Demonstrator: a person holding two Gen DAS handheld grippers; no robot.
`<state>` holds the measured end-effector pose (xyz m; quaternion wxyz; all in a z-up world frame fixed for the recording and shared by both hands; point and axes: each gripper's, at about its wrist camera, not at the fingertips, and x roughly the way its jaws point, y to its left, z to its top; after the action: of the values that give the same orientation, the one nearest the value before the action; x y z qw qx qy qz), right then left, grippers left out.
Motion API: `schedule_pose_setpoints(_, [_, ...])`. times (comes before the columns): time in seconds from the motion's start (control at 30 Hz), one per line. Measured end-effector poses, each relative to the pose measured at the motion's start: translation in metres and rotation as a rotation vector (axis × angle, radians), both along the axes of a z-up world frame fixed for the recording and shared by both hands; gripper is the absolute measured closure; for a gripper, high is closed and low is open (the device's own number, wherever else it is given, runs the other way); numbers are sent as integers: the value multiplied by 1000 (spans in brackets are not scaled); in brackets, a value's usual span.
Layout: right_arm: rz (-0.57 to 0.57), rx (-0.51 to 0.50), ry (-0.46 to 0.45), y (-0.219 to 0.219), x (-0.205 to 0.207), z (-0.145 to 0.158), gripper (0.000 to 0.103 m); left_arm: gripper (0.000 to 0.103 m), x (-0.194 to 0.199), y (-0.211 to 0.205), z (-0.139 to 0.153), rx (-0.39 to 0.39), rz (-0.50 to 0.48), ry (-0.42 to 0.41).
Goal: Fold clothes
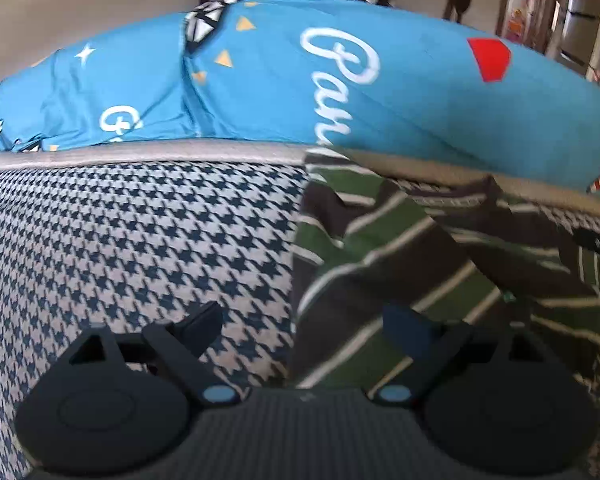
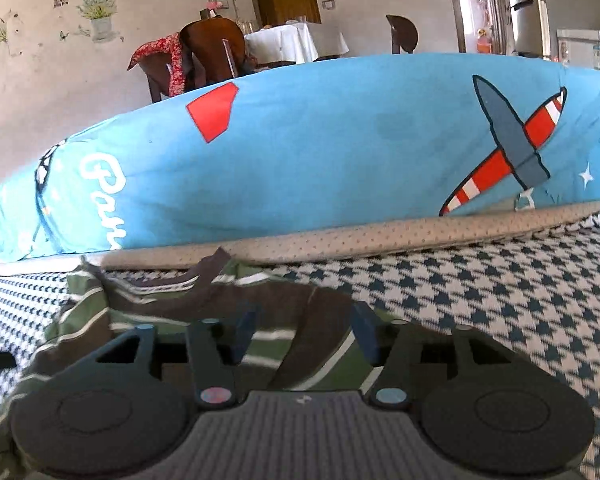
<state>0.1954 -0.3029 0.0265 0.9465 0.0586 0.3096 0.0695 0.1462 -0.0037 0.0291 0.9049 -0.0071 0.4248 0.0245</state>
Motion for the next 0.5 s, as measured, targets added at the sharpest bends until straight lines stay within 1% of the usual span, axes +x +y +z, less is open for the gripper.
schedule_pose_setpoints(0.1, [-9,2,25,-5,12,-8,48,11,-1,-7,-4,20,-24,2])
schedule_pose_setpoints(0.23, [-7,-37,39,-7,22,-16,47,11,-2,-13,-6,30,-49,5])
schedule_pose_setpoints(0.37, [8,-67,43,-7,30,-23,47,11,1,-14,-9,26,-52,19])
schedule_pose_setpoints(0.43, [28,-89,41,-5,34,-25,40,11,3,-14,-10,17,-52,27])
schedule_pose_setpoints(0.5, [46,-115,37,0,35,-28,37,10,5,-14,-12,9,-49,34])
